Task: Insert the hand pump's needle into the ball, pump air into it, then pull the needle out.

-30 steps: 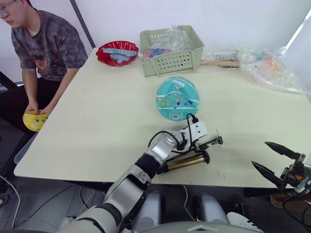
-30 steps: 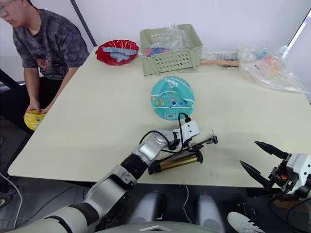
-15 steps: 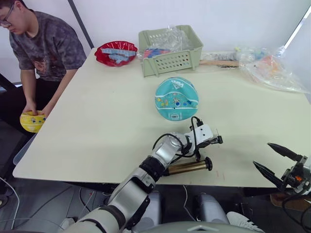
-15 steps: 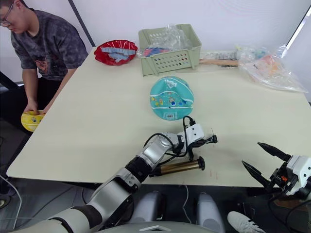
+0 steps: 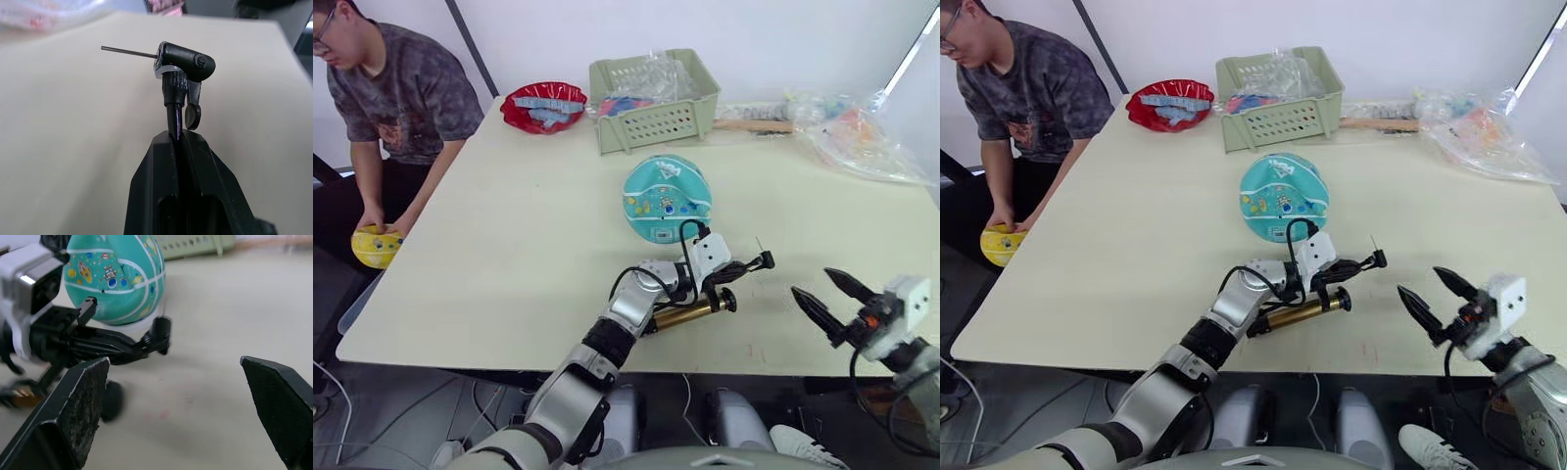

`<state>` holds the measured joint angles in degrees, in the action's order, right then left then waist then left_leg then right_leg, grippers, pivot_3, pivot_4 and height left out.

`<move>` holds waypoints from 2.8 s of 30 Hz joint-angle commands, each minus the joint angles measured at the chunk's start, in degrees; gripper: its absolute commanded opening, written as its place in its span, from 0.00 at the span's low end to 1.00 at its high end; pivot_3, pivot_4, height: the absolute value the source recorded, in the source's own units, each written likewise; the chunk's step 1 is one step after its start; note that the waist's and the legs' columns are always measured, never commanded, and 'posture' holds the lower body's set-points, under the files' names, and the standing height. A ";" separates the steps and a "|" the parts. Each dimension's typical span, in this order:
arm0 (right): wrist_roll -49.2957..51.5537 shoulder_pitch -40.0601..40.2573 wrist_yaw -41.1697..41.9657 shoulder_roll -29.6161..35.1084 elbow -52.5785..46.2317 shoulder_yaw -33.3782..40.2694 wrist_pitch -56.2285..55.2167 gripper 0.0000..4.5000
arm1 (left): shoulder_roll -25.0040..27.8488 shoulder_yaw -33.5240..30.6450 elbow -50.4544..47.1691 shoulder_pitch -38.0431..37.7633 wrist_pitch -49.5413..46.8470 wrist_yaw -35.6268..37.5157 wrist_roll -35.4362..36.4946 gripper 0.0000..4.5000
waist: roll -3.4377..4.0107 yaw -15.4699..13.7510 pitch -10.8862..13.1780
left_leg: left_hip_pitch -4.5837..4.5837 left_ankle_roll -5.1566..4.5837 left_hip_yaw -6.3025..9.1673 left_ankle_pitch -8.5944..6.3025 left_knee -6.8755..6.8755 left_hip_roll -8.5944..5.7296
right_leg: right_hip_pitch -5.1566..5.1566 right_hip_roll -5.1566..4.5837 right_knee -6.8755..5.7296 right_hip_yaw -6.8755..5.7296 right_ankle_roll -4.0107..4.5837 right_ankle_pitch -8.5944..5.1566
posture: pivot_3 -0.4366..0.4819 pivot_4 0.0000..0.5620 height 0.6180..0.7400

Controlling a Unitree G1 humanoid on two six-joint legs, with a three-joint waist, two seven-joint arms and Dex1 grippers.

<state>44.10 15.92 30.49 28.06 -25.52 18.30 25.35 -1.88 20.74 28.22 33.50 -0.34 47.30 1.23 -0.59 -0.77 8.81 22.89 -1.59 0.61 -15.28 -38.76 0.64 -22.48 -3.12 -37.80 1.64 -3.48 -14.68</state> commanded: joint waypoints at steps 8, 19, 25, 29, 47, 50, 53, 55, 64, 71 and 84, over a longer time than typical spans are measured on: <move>15.90 -4.65 -12.33 -6.52 -5.41 -0.22 11.15 1.00 | -1.54 -0.58 -3.03 0.26 0.96 0.55 1.86 0.01 | 0.00 0.19 0.00 | 0.08 -0.01 -0.01 -0.01 0.01 -0.01 | -0.07 0.03 0.01 -0.01 -0.02 -0.01 | 0.48 0.27 1.00; 18.59 -7.96 -14.37 -5.96 -3.94 -0.77 13.78 1.00 | -1.13 -0.25 -1.80 0.85 1.11 2.81 2.15 0.01 | 0.01 0.14 0.00 | 0.08 -0.02 -0.01 -0.01 0.01 -0.01 | -0.07 0.05 0.01 -0.02 -0.03 -0.01 | 0.48 0.27 1.00; 17.26 -8.93 -13.56 -5.49 -2.64 -0.54 13.16 1.00 | -0.74 0.52 -1.35 0.45 2.60 3.36 1.06 0.01 | 0.01 0.16 0.00 | 0.07 -0.02 0.01 -0.01 0.01 0.00 | -0.08 0.08 -0.01 -0.03 -0.02 -0.01 | 0.48 0.27 1.00; 17.25 -8.87 -13.13 -5.26 -2.19 -0.23 13.31 1.00 | -0.62 0.24 -1.19 0.50 2.79 3.10 1.08 0.01 | 0.01 0.16 0.00 | 0.08 -0.02 -0.01 -0.01 0.01 0.00 | -0.08 0.08 0.01 -0.01 -0.03 -0.01 | 0.48 0.27 1.00; 14.21 -8.26 -11.51 -6.10 -0.99 -0.69 11.45 0.08 | -0.08 0.88 -1.73 -0.91 2.40 4.67 1.09 0.00 | 0.01 0.16 0.00 | 0.08 -0.02 0.00 -0.01 0.02 0.00 | -0.08 0.08 0.01 -0.02 -0.03 -0.01 | 0.48 0.27 1.00; 13.76 -8.08 -11.25 -5.99 -1.22 -0.76 11.57 0.08 | 0.04 0.81 -1.82 -1.03 2.31 4.89 1.16 0.00 | 0.01 0.16 0.00 | 0.08 -0.02 0.00 -0.01 0.02 0.00 | -0.09 0.08 0.01 -0.02 -0.03 -0.01 | 0.48 0.27 1.00; 13.48 -7.73 -10.80 -5.87 -1.13 -0.46 11.55 0.08 | 0.25 0.78 -1.89 -1.29 2.32 5.10 1.13 0.00 | 0.01 0.16 0.00 | 0.08 -0.02 0.00 -0.01 0.02 0.00 | -0.09 0.08 0.01 -0.02 -0.03 -0.01 | 0.48 0.27 1.00; 12.91 -7.74 -10.59 -5.85 -0.81 -0.32 11.41 0.08 | 0.44 0.72 -1.95 -1.45 2.22 5.13 1.03 0.00 | 0.01 0.16 0.00 | 0.08 -0.02 0.00 -0.01 0.02 0.01 | -0.09 0.08 0.01 -0.02 -0.03 -0.01 | 0.48 0.27 1.00; 12.45 -8.78 -10.37 -5.88 -1.08 -0.38 11.44 0.08 | 1.59 -0.58 -3.54 -1.50 2.36 5.43 1.90 0.47 | 0.01 0.17 0.00 | 0.08 -0.02 0.01 -0.01 0.03 0.01 | -0.10 0.08 0.01 -0.02 -0.03 -0.01 | 0.48 0.27 1.00; 12.04 -9.47 -9.80 -4.35 -2.37 -0.15 11.59 0.08 | 5.43 -1.41 -8.80 -2.72 2.37 9.00 4.35 0.99 | 0.02 0.21 0.00 | 0.07 -0.02 -0.08 -0.01 0.04 0.01 | -0.11 0.06 0.03 0.06 -0.03 -0.02 | 0.48 0.27 1.00; 2.33 -9.10 2.99 1.91 -5.59 -4.25 3.93 0.08 | 19.71 -20.08 -31.95 -2.49 -11.07 2.17 17.55 0.99 | -0.16 1.14 0.14 | -0.14 -0.28 -0.75 -0.16 0.01 -0.07 | -0.33 -0.01 0.17 1.23 -0.57 0.20 | 0.48 0.27 1.00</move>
<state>47.14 7.38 31.97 29.45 -28.72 13.77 31.54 17.34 2.84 -1.63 29.37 -10.14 51.59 17.24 -0.75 0.37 8.95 22.78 -1.88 -0.29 -15.46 -38.76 0.56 -22.94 -3.11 -37.65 3.05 -4.14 -14.41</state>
